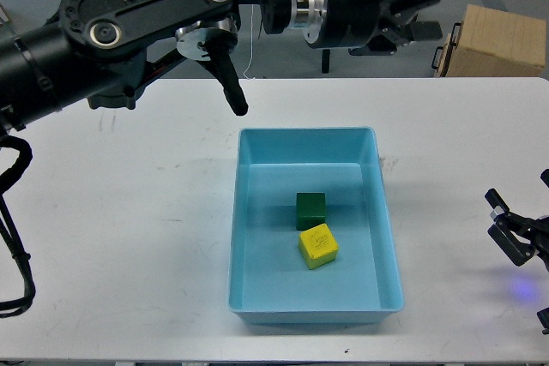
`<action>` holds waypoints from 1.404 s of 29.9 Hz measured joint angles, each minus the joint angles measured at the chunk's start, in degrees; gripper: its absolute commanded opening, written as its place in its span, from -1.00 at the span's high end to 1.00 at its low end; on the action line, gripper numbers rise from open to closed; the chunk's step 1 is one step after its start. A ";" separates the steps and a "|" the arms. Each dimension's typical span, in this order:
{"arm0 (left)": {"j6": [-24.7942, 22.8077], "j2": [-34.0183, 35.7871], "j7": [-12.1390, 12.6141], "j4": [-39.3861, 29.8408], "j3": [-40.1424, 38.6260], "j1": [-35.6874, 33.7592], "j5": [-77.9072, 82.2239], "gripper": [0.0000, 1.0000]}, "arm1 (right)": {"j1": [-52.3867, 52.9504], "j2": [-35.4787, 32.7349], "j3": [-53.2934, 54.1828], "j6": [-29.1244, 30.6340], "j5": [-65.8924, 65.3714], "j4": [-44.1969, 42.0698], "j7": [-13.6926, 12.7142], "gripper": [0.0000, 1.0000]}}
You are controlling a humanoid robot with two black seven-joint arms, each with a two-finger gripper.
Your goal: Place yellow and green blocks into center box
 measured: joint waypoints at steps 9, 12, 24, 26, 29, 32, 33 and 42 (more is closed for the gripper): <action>0.03 0.30 0.56 2.96 -27.49 13.07 -8.86 -1.00 | 0.68 0.78 -0.55 0.00 -0.19 0.00 0.10 -1.00; 0.01 0.24 0.73 3.26 -38.57 16.83 -9.15 -1.00 | 0.70 0.80 -0.05 0.00 -0.18 0.04 0.55 -1.00; 0.00 1.23 4.75 -7.51 -63.95 35.35 -10.03 -1.00 | 0.45 1.17 0.93 0.00 0.01 0.07 3.06 -1.00; -0.01 1.23 5.74 -12.19 -66.20 40.55 -10.04 -1.00 | 0.31 1.03 1.25 0.00 0.01 0.07 3.14 -1.00; -0.01 0.67 6.86 -19.73 -68.88 49.38 -10.05 -1.00 | 0.00 0.87 1.39 0.00 0.01 0.10 3.16 -1.00; 0.00 -0.51 7.23 -27.39 -70.39 58.89 -10.08 -1.00 | -0.43 0.81 1.41 0.00 0.01 0.28 3.17 -1.00; -0.01 -0.99 7.28 -30.02 -70.75 62.30 -10.14 -1.00 | -0.77 0.80 1.36 0.00 0.01 0.49 3.18 -1.00; -0.01 -4.46 9.41 -41.72 -70.52 85.64 -18.80 -1.00 | -5.14 1.15 1.33 0.00 -0.10 2.78 3.17 -1.00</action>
